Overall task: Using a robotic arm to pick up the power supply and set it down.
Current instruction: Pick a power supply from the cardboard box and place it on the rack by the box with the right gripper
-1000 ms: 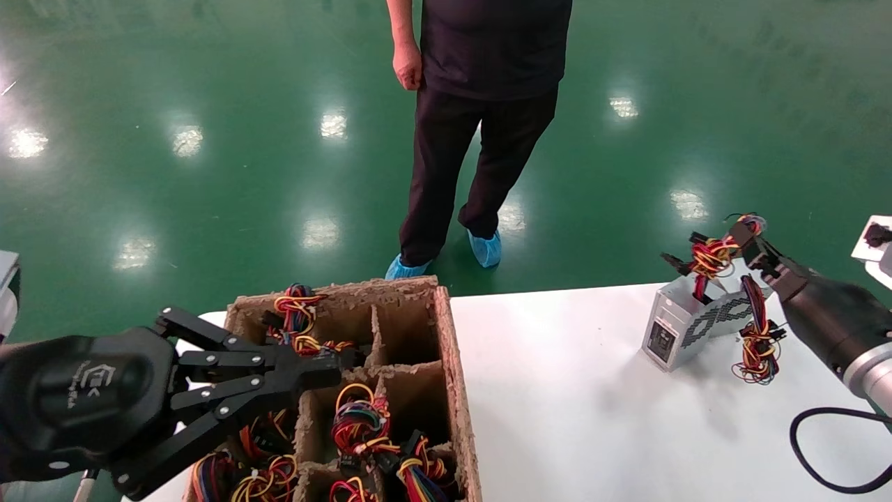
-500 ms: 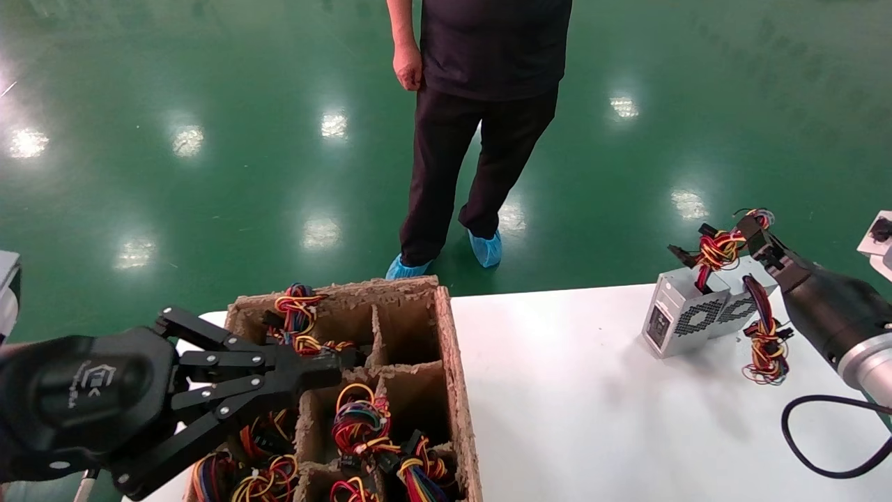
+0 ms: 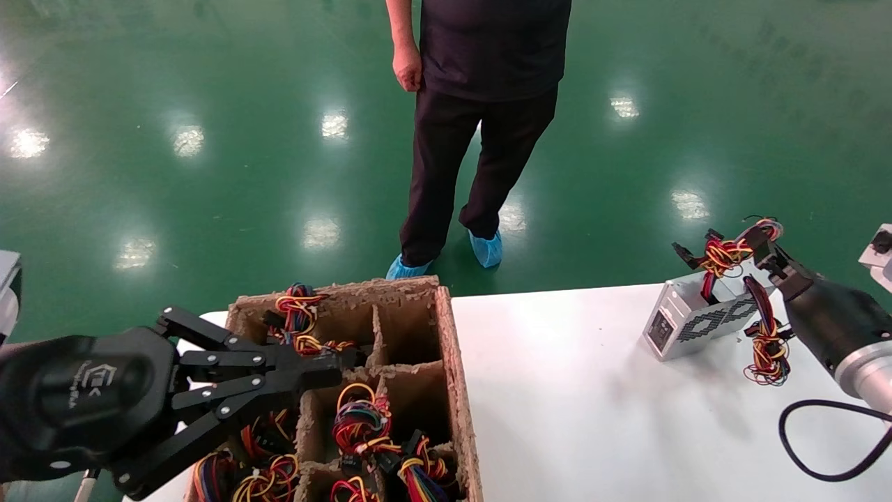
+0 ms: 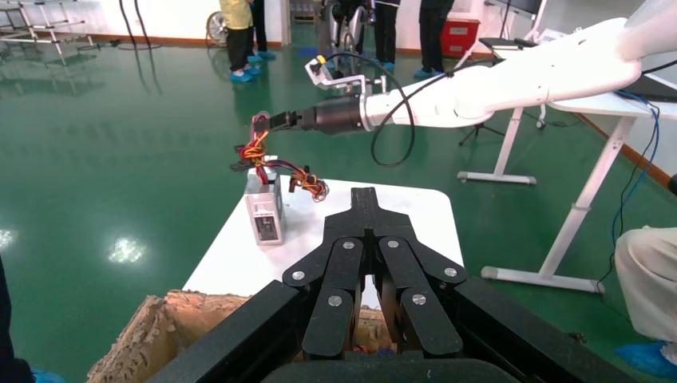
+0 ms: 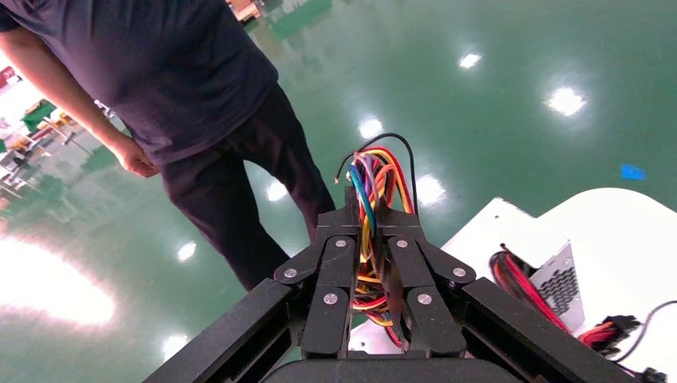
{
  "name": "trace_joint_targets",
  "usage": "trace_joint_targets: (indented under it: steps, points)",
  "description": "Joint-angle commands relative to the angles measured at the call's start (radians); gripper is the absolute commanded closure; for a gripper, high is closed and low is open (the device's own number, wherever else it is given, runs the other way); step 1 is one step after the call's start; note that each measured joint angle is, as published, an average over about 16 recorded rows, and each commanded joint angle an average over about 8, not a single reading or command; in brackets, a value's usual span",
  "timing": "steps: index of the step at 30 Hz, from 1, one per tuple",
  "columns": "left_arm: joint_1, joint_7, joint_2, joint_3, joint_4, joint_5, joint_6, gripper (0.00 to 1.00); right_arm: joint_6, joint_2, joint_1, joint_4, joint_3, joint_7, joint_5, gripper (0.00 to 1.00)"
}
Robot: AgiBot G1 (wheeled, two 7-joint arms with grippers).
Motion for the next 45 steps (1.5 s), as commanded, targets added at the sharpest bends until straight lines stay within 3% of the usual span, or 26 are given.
trace_joint_targets:
  steps: [1,3,4,23,45]
  points:
    - [0.0,0.0,0.0,0.0,0.0,0.0,0.0,1.0,0.004,0.004,0.0,0.0,-0.005,-0.004,0.006,0.23]
    - [0.0,0.0,0.0,0.0,0.0,0.0,0.0,1.0,0.011,0.011,0.0,0.005,-0.013,-0.011,0.014,0.02]
    - [0.0,0.0,0.0,0.0,0.0,0.0,0.0,1.0,0.015,0.015,0.0,0.008,-0.016,-0.014,0.019,0.0]
    - [0.0,0.0,0.0,0.0,0.0,0.0,0.0,1.0,0.069,0.067,0.018,0.067,-0.079,-0.067,0.122,0.0]
    - [0.0,0.0,0.0,0.0,0.0,0.0,0.0,1.0,0.022,0.081,0.05,0.085,-0.083,-0.086,0.112,0.0]
